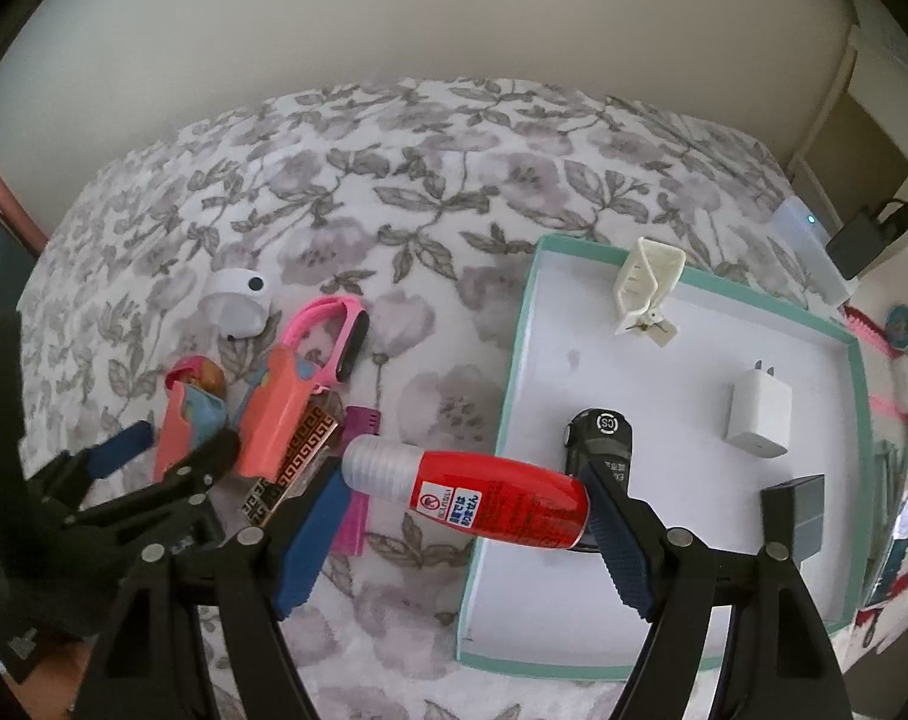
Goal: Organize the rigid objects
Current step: 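Lift the glue bottle with the right gripper while the left grasps the coral-blue folding toy, then carry the glue bottle and folding toy into the tray and open both grippers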
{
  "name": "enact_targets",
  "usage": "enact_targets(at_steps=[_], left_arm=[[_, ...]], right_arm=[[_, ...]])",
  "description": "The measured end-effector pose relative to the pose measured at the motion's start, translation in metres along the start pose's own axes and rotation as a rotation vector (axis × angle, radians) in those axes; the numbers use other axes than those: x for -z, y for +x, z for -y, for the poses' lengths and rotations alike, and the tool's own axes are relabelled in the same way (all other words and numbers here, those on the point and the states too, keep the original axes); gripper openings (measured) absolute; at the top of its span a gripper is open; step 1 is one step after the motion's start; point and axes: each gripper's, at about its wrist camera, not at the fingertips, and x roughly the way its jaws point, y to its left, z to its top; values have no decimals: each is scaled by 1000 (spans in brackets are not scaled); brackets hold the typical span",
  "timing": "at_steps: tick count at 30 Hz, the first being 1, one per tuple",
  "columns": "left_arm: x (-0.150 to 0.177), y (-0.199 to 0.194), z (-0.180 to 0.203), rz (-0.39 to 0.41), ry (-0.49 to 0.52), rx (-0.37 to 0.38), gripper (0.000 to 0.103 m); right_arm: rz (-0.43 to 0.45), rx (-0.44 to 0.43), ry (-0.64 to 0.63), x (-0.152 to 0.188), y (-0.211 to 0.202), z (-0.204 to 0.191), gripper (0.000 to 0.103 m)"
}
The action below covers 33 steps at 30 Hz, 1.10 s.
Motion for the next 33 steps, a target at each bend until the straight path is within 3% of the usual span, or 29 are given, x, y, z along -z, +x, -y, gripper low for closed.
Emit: enact_targets(at_steps=[5,13,20,26,33], left_arm=[[0,-3,7,9,20,-25,46],[0,-10,7,-1,4,-35,45],[-12,-36,13,16,-24,-46,45],[-26,-64,50,58,12,-21,45],[-30,-71,106,52,63,44,45]], right_arm=[[-4,-34,22,1,1,5,80],[-17,-71,41,3,4,9,80],[22,-105,79,2,-10,19,80],[63,-94,116,2,-24,39,80],[42,-29,214,9,-22,87,80]])
